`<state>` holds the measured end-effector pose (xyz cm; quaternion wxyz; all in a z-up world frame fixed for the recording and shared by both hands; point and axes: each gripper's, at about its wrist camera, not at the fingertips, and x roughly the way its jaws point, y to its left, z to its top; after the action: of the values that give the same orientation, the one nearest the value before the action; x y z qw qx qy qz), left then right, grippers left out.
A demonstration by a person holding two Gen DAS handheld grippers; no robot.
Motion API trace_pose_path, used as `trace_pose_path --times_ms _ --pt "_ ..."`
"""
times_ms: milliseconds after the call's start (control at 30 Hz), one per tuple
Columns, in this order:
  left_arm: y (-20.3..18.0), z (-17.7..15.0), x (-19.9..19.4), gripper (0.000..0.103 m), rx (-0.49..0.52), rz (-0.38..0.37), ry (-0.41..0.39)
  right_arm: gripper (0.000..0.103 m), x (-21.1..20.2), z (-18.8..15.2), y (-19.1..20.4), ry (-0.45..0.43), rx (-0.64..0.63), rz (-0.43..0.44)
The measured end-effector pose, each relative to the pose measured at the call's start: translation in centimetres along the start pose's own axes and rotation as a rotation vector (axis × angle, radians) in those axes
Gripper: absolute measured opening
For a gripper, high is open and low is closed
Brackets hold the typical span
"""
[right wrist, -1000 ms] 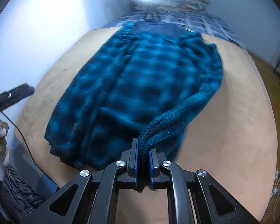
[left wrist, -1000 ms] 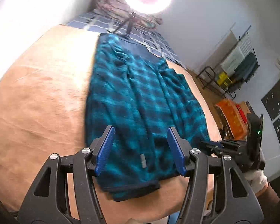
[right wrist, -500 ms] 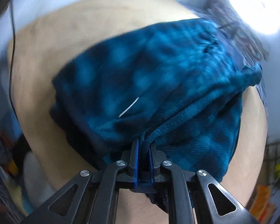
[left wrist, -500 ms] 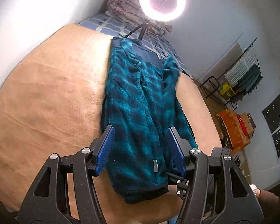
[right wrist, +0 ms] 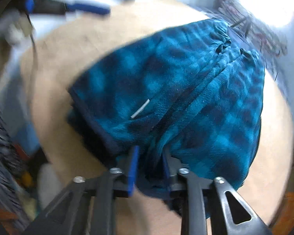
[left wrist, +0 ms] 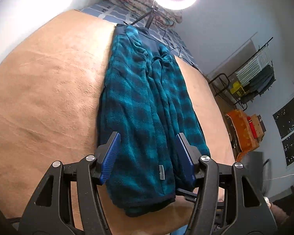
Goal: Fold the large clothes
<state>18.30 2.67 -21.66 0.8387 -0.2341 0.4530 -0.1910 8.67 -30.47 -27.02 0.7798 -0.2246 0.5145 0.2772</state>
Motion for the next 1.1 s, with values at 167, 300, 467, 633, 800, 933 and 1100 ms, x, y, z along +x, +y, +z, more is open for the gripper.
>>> trace_pose_path --times_ms 167,300,467,633,800,933,1100 --pt "0.1 -0.7 0.9 0.059 -0.009 -0.003 0.036 0.057 -4.7 -4.5 -4.5 -0.190 0.297 0.169" --pt "0.4 -1.6 1.6 0.061 -0.005 0.033 0.065 0.059 -4.5 -8.7 -9.9 -0.237 0.576 0.130" --pt "2.2 -2.7 2.5 0.064 -0.055 0.079 0.118 0.059 -0.3 -10.6 -12.7 -0.161 0.690 0.202" --pt "5.2 -3.4 4.1 0.071 -0.163 0.077 0.173 0.032 2.7 -9.9 -12.6 -0.166 0.730 0.401" --pt "7.6 -4.5 5.2 0.071 -0.275 0.027 0.192 0.019 1.0 -11.1 -14.2 -0.222 0.752 0.517" --pt "7.1 -4.8 5.5 0.071 -0.217 0.032 0.179 0.023 2.8 -11.9 -14.1 -0.158 0.750 0.480" --pt "7.1 -5.4 5.3 0.071 -0.227 -0.013 0.187 0.051 2.7 -12.5 -14.5 -0.240 0.783 0.515"
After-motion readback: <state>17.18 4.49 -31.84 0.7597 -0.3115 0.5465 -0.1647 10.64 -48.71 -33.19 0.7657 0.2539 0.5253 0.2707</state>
